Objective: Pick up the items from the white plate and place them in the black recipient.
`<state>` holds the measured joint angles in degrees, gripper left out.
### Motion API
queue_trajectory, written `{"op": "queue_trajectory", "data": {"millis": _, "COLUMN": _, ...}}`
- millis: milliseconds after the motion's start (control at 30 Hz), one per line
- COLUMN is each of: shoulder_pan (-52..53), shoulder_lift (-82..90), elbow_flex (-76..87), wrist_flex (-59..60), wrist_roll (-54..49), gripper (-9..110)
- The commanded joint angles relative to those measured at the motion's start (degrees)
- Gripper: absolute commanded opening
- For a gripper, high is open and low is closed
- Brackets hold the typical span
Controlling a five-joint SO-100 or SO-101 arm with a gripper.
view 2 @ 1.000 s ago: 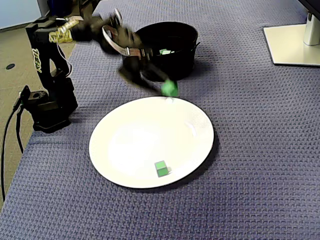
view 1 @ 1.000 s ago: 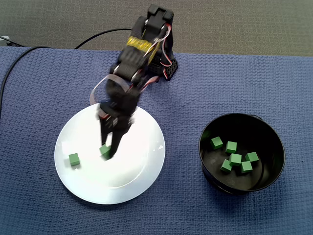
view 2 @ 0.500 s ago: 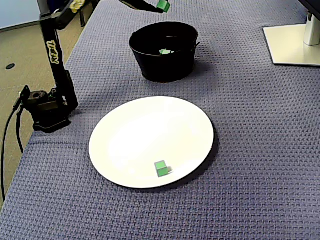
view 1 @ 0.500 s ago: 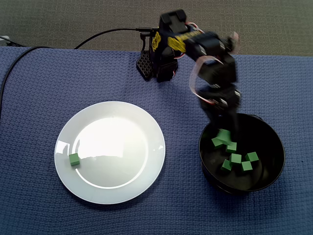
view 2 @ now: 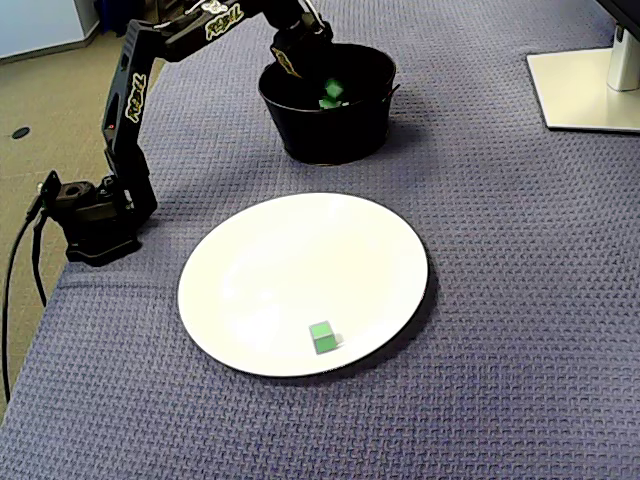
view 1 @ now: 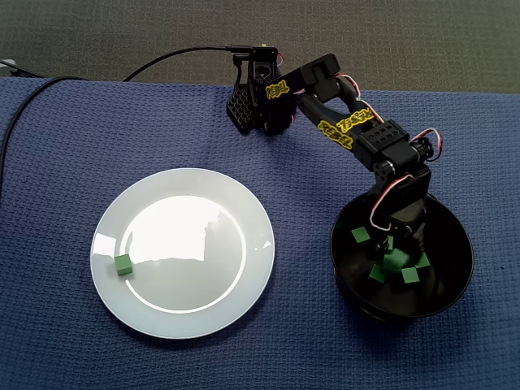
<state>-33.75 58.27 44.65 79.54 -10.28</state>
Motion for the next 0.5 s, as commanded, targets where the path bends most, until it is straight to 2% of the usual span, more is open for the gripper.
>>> {"op": "queue_trajectory", "data": {"millis": 0, "shoulder_pan": 0.9, "shoulder_lift": 3.1, "elbow_flex": -6.0, "wrist_flex": 4.7, "wrist_roll": -2.5, "gripper": 34}}
{"op": "queue_trajectory", "data": {"millis": 100, "shoulder_pan": 6.7, "shoulder_lift": 8.0, "elbow_flex": -9.5, "wrist_flex": 12.7, "wrist_roll": -7.0, "gripper": 33}}
{"op": "queue_trajectory", "data": {"millis": 233, "shoulder_pan": 23.1, "shoulder_lift": 18.1, "elbow_flex": -3.3, "wrist_flex": 15.1, "wrist_roll": -12.7, "gripper": 32}}
{"op": "queue_trajectory", "data": {"millis": 467, "shoulder_pan": 56.6, "shoulder_lift": 20.9, "elbow_flex": 3.6, "wrist_flex": 3.7, "wrist_roll": -21.2, "gripper": 32}}
